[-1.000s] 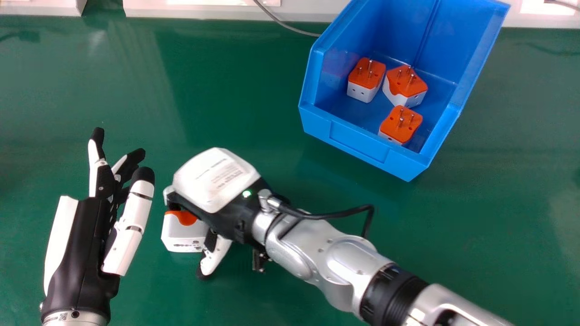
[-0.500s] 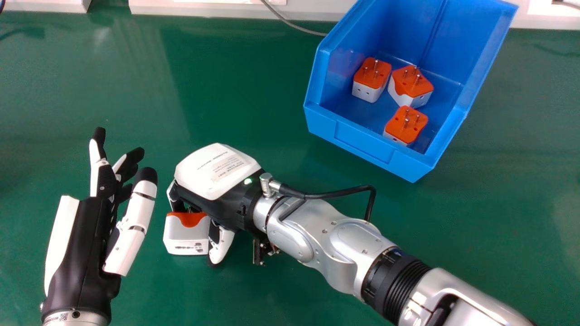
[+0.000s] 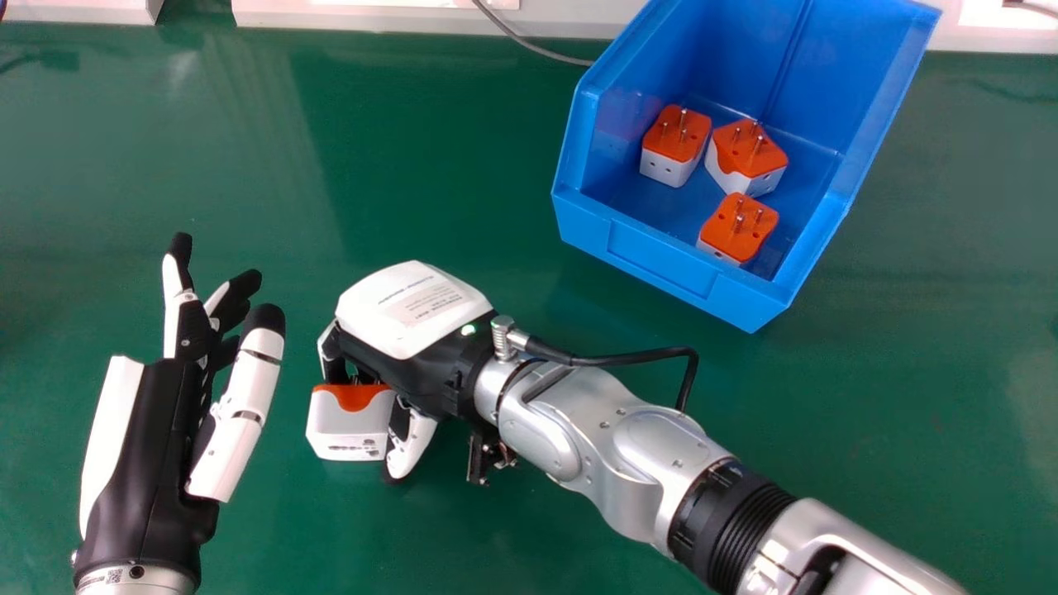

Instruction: Pick all objects and put in blue box

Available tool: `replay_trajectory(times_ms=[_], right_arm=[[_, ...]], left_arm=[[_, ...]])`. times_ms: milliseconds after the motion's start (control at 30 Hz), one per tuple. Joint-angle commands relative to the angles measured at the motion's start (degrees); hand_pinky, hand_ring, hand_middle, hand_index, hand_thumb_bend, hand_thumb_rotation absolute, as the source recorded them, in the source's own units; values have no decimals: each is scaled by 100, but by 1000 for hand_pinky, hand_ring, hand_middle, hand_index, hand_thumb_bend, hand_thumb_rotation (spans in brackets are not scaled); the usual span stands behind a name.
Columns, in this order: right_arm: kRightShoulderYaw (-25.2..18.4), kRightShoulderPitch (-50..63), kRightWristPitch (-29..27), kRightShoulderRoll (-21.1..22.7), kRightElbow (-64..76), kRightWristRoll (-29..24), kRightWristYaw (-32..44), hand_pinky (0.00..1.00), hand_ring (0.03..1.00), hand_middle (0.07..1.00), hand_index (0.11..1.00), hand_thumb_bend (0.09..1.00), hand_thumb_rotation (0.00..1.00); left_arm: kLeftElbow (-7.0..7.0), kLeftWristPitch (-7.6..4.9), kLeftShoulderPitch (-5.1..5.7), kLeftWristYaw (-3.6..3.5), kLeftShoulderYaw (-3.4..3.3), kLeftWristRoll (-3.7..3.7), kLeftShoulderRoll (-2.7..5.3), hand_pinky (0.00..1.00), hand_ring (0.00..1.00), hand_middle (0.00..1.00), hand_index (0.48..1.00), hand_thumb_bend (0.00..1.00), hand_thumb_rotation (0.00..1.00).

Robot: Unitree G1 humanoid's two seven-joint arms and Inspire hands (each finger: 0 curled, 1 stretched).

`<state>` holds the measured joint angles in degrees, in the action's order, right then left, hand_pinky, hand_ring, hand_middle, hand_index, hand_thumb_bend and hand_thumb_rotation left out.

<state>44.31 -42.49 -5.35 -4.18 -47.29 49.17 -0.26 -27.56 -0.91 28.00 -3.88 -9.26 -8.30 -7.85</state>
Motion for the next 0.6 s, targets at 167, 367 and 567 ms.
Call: replay_trajectory(times_ms=[167,367,567], right_arm=[[-183,389,228,325,1168,-23,154,199,389,517,495,513,0],[-378,882,793,737,2678,86,671,219,362,486,551,505,0],[-686,1304,1459,983,4038,213,1131,161,342,463,548,499,0]], left_arm=[[7,-44,-66,-48,-163,137,-100,927,932,923,908,283,911],[189,-63,-170,-146,-301,257,-217,955,957,943,923,282,928],[321,-61,-273,-210,-376,357,-303,933,954,951,929,245,914]])
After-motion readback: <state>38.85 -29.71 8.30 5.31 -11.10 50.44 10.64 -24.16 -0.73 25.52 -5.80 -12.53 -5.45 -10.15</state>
